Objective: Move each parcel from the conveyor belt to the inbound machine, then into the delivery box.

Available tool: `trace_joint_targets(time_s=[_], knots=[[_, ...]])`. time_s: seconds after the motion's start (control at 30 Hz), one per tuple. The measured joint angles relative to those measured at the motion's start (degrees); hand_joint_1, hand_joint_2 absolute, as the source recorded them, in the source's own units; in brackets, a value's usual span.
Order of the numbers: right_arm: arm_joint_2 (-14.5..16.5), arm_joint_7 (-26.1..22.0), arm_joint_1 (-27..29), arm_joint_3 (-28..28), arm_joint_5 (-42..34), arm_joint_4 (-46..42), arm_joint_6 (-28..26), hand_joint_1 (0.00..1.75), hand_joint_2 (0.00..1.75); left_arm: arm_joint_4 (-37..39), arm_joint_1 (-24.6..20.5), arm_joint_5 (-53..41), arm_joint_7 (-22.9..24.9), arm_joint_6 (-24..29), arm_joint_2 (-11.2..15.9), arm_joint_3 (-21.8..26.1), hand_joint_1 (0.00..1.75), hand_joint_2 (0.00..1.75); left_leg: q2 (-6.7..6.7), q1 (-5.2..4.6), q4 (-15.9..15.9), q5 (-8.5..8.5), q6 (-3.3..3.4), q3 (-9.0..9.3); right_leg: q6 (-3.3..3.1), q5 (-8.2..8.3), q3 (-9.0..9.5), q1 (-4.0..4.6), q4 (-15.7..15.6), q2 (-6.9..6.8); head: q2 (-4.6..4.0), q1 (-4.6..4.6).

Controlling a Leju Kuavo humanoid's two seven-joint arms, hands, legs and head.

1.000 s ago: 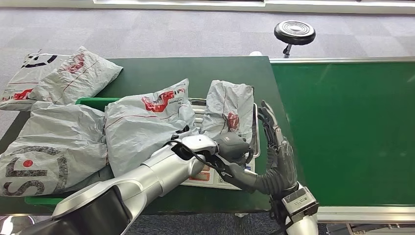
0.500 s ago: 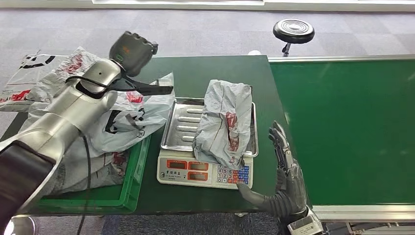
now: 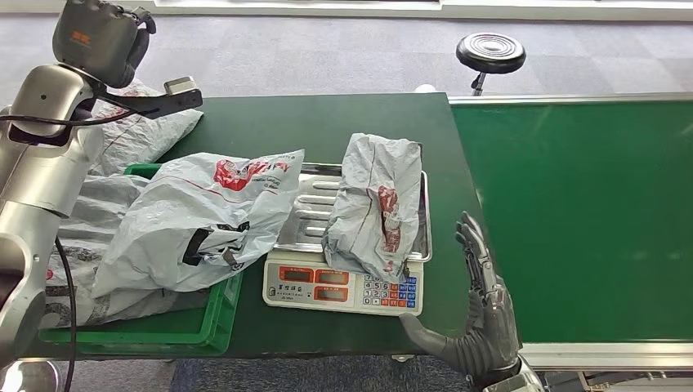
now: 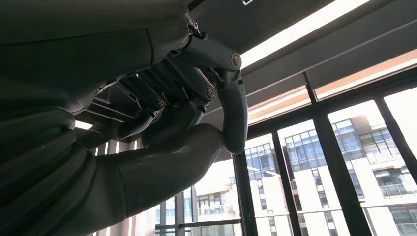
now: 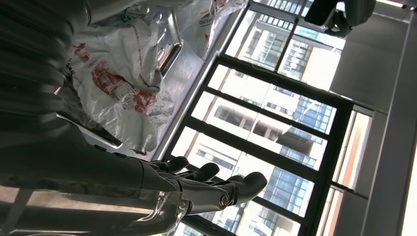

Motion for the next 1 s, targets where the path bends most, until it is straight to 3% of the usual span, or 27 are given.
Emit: trace_joint_targets(time_s=[0.37,0.4,0.5,0.53,0.77,0.9,1.0], knots=[[0.0,0.0,0.0,0.0,0.0,-0.3,0.0,0.00,1.75,-1.3,0.5,0.0,-0.2,-0.2,0.4,2.1,1.75,1.75,-0.05,0.01,0.0,0.01,-0.02,-0.01,-0.01,0.00,0.01,0.01,0.0,-0.01,0.00,-0.01],[0.0,0.0,0.0,0.0,0.0,-0.3,0.0,0.00,1.75,-1.4,0.6,0.1,-0.5,-0.6,0.4,2.3,1.54,1.75,-0.05,0.01,0.0,0.01,-0.02,-0.01,-0.01,0.00,0.00,0.01,0.0,-0.01,0.00,-0.01],[0.0,0.0,0.1,0.0,0.3,-0.3,0.0,0.00,1.75,-1.7,1.8,0.9,-3.3,-4.0,0.0,3.1,0.23,1.75,-0.05,-0.01,0.0,0.01,-0.02,0.00,-0.01,-0.01,-0.02,-0.01,0.0,-0.01,0.00,-0.01],[0.0,0.0,0.1,0.0,0.4,-0.3,0.0,0.00,1.75,-1.9,2.6,1.4,-4.4,-5.5,-0.4,3.3,0.00,1.75,-0.05,-0.01,0.0,0.01,-0.02,0.00,-0.01,-0.01,-0.02,-0.01,0.0,-0.02,0.00,-0.01],[0.0,0.1,0.2,0.0,0.9,-0.4,-0.3,0.00,1.75,-6.9,10.0,12.6,-11.3,-15.4,-4.1,2.7,0.00,1.75,0.03,-0.01,0.0,0.01,-0.01,0.01,-0.02,0.03,-0.07,-0.02,0.0,0.02,0.00,-0.01],[0.0,-0.2,0.2,0.0,0.5,-0.6,-0.2,0.00,1.75,-15.0,10.5,25.5,-9.4,-30.1,-6.1,-2.8,0.00,0.00,-0.15,-0.01,0.1,0.01,-0.01,-0.09,-0.01,0.02,-0.10,-0.01,0.0,-0.14,0.00,0.00],[0.0,-0.1,-0.9,0.1,0.0,-0.5,-0.2,0.00,1.75,-16.9,7.7,31.2,-5.3,-34.2,-9.3,-9.8,0.00,0.00,-0.36,-0.02,0.1,0.02,0.02,-0.18,0.01,0.02,-0.04,-0.02,-0.1,-0.35,0.00,0.01]])
